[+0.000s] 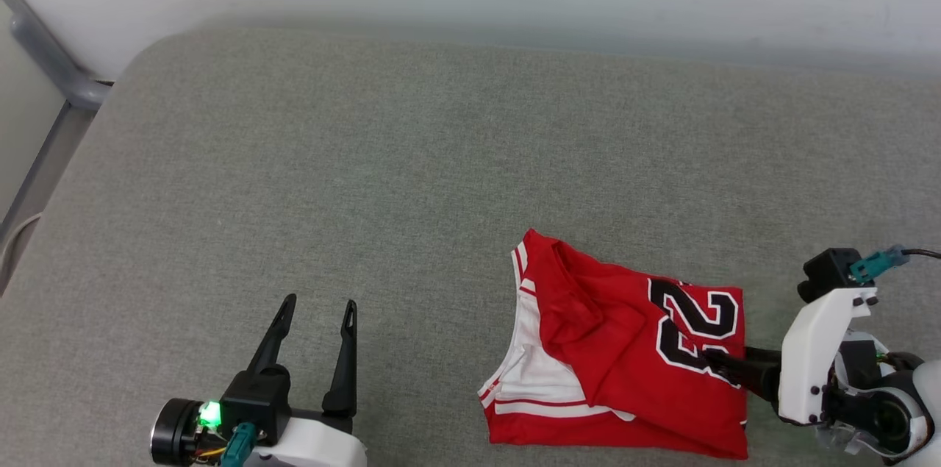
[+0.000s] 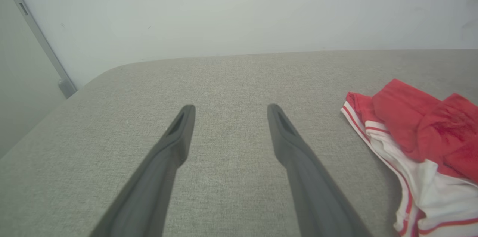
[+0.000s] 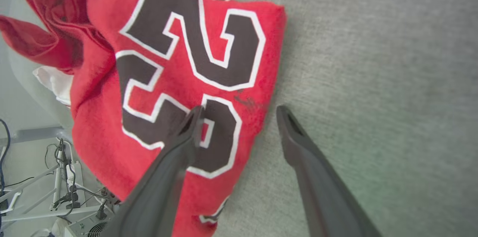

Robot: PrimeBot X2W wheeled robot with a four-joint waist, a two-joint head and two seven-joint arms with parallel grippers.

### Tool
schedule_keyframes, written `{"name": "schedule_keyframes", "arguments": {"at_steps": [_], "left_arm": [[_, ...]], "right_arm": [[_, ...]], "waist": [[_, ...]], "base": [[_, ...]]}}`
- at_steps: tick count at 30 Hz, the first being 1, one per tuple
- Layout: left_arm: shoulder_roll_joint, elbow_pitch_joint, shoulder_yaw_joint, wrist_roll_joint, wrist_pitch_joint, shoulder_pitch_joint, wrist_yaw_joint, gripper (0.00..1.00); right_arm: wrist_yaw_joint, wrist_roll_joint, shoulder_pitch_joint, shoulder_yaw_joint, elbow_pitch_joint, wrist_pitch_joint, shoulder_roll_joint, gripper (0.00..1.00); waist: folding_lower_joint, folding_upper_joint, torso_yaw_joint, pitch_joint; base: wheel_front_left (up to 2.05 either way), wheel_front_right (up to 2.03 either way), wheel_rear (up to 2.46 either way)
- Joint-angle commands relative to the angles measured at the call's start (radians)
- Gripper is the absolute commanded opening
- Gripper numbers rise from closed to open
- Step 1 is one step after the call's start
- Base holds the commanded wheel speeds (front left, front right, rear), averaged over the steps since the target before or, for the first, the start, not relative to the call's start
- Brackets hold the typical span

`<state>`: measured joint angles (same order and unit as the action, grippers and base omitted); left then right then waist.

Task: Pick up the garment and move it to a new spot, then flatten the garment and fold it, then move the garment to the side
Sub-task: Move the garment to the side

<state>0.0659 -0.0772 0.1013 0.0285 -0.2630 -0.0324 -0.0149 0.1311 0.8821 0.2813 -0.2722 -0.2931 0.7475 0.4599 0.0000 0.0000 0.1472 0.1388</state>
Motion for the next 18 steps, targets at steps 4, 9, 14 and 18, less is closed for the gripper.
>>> {"name": "schedule_keyframes", "arguments": {"at_steps": [4,9,14,18], "left_arm": [[-0.003,-0.001,0.006,-0.002,-0.002,0.034,-0.005,1.0],[-0.005,-0.002,0.01,-0.002,-0.002,0.055,-0.007,1.0],[-0.007,-0.006,0.014,0.001,-0.002,0.065,-0.006,1.0],[-0.009,-0.008,0.014,0.005,-0.002,0.062,0.0,1.0]], "right_arm": [[-0.001,0.001,-0.003,-0.029,-0.048,-0.012,-0.049,1.0],[-0.001,0.005,0.003,-0.07,-0.084,-0.038,-0.09,1.0],[-0.001,0.0,-0.004,-0.116,-0.094,-0.069,-0.081,0.3],[-0.001,0.012,0.009,-0.129,-0.074,-0.116,-0.064,0.0]], "waist": [[0.0,0.0,0.026,0.041],[0.0,0.0,0.039,0.069],[0.0,0.0,0.047,0.082],[0.0,0.0,0.044,0.081]], "base": [[0.0,0.0,0.0],[0.0,0.0,0.0],[0.0,0.0,0.0],[0.0,0.0,0.0]]}}
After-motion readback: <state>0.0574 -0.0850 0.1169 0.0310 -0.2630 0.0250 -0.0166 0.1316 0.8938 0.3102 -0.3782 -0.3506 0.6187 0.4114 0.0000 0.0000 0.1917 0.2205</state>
